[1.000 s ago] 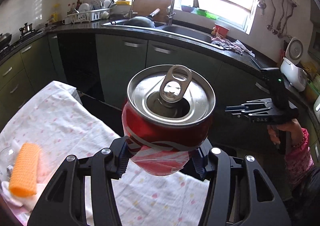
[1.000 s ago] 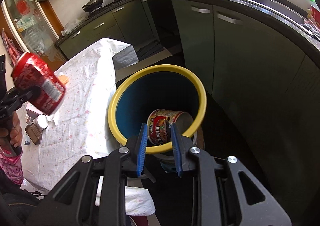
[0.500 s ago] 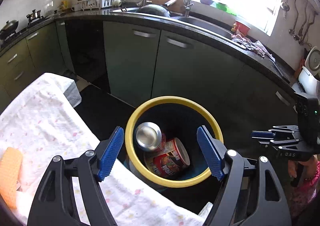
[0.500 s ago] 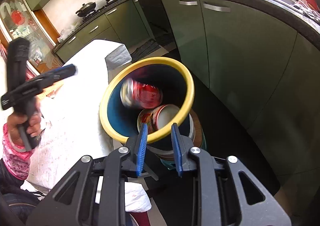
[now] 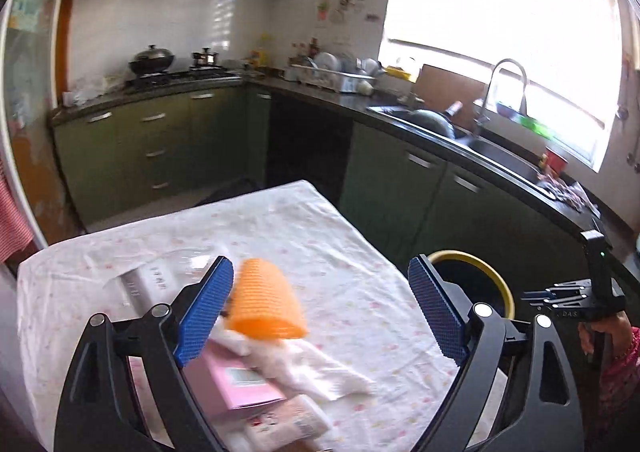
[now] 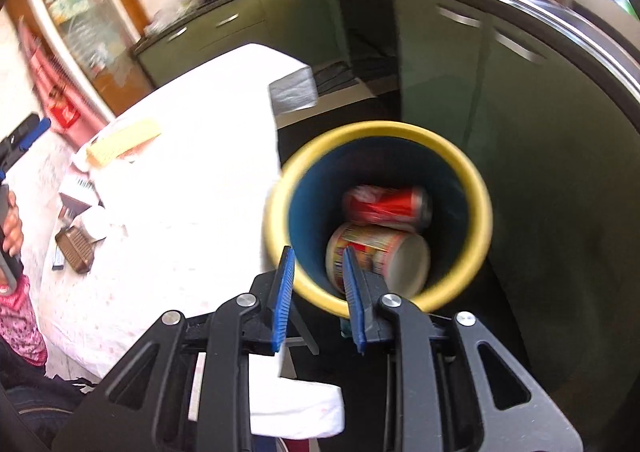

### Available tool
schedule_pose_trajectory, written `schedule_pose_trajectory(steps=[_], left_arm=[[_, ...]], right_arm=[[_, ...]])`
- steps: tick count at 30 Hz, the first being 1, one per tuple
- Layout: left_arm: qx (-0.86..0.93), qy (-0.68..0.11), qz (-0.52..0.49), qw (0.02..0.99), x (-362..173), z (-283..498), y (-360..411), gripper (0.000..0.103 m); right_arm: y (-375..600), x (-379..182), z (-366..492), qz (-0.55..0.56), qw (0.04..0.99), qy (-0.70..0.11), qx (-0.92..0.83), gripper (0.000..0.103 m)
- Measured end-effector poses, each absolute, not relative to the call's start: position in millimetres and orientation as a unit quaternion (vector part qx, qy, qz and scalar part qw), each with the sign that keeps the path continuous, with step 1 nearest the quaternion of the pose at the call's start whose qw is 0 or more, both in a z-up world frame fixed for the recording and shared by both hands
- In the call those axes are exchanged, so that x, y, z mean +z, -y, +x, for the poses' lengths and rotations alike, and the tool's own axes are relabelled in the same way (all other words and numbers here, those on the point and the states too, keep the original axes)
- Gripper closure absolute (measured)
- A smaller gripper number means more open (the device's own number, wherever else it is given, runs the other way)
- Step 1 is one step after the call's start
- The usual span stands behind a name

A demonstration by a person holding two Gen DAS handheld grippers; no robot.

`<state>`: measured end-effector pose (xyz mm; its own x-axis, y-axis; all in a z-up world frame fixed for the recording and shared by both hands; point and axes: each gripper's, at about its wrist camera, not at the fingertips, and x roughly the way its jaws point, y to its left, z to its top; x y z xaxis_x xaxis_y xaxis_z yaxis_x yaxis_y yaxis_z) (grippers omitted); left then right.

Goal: Collect trash
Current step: 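Grasp the orange mesh sleeve with the right gripper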

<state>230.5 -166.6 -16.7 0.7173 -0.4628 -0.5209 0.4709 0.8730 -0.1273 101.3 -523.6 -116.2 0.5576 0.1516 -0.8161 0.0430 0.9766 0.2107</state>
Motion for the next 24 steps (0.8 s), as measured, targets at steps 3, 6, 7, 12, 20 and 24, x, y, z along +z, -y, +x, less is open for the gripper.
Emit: schedule_pose_trajectory(steps=[3,6,7,12,20,24], left_arm=[[-0.182,-0.262,-0.013,0.948,-17,243,107,0.014],[-0.131,-0.258,-0.028,0.957,-22,252,59,0.013],[-0.116,-0.257,-0.031,0.959,-26,254,43,0.013],[-0.048,-0.264,-0.019,0.963,-56,264,-4,0.012],[-0.035,-0.269,-0.019,0.962,-77,262,-16,0.012],[-0.045,-0.266,-0.016,0.963,-76,257,-10,0.011]], right_arm=[[481,-111,122,0.074,0.873,-0.477,0.067,0.072],[435,-104,145,0.041,0.869,-0.480,0.111,0.071],[419,-101,151,0.031,0.868,-0.481,0.125,0.071],[343,-88,184,-0.012,0.857,-0.480,0.190,0.071],[290,-78,268,0.085,0.818,-0.523,0.224,0.047],[276,-83,306,0.127,0.791,-0.562,0.205,0.036]])
